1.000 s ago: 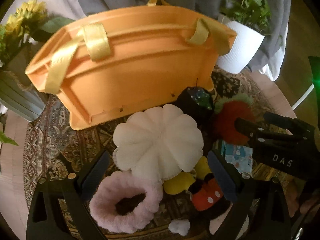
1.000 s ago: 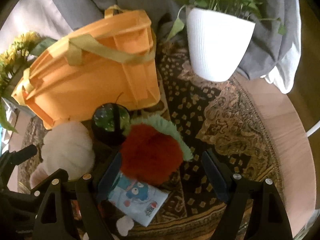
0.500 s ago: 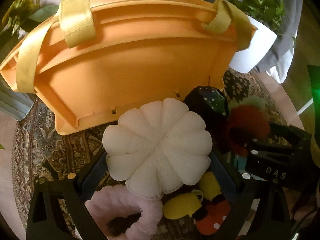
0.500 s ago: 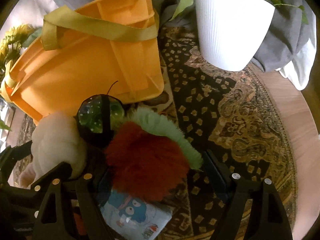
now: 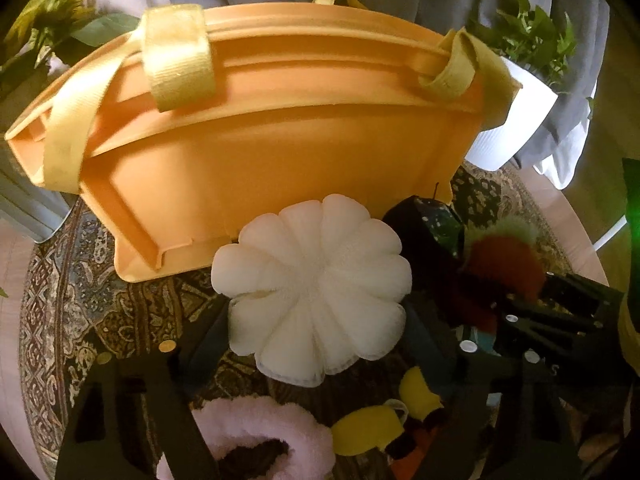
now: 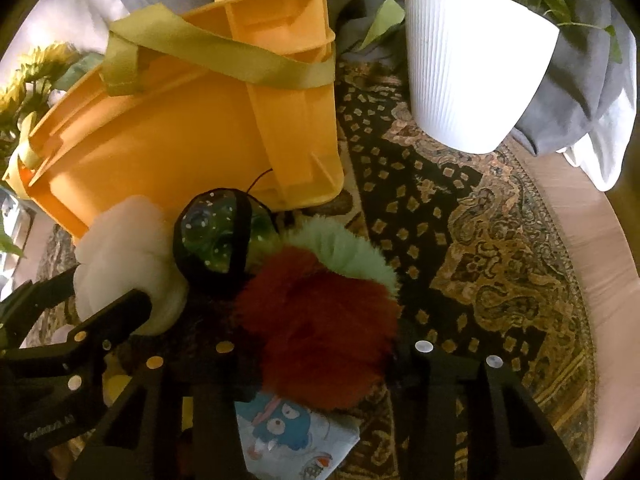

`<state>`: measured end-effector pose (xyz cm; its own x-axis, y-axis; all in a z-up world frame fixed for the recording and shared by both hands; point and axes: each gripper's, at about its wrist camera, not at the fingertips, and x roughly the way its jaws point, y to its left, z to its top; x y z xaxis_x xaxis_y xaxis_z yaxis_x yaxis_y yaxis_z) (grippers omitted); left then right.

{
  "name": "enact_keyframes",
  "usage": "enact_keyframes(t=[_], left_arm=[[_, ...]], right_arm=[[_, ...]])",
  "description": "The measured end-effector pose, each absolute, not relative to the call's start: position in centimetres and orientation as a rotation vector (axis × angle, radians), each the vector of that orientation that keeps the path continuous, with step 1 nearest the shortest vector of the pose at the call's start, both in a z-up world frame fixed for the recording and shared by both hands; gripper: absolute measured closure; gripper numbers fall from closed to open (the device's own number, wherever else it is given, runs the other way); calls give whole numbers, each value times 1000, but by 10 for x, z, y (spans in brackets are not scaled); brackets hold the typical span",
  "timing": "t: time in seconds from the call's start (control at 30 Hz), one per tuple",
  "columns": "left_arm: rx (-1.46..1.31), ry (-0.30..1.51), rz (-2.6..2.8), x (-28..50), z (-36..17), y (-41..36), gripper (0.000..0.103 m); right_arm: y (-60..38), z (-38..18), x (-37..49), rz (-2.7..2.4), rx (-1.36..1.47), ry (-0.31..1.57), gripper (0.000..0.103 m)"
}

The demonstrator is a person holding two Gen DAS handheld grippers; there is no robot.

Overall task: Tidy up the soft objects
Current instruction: 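Grasp the white pumpkin plush with the left tool while the right tool grasps the red fuzzy ball, then lift both toys into the orange crate and open both tools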

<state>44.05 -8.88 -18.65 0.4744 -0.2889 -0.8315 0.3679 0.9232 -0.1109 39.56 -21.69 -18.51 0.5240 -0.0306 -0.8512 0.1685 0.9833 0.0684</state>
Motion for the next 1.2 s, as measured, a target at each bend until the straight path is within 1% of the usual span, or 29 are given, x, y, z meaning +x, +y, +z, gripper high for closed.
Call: enact_keyframes(t=[0.1, 0.3, 0.43, 0.5, 0.77, 1.2], left_arm=[[83, 985, -396, 436, -182, -86, 27], [64, 968, -391, 428, -173, -76, 33], [42, 952, -396, 421, -164, -69, 35], [38, 939, -395, 417, -159, -66, 38], [22, 846, -396, 399, -129, -58, 41], [-7, 696, -407, 375, -74, -47, 43]], right_arm=[[-218, -180, 391, -125, 156, 1001, 58], [-218, -161, 385, -126, 158, 965, 58], [-212, -146, 381, -118, 143, 931, 58], [-210, -140, 380, -112, 137, 918, 58], [-201, -113, 370, -79, 143, 857, 58], [-183, -61, 350, -24, 125, 733, 58]])
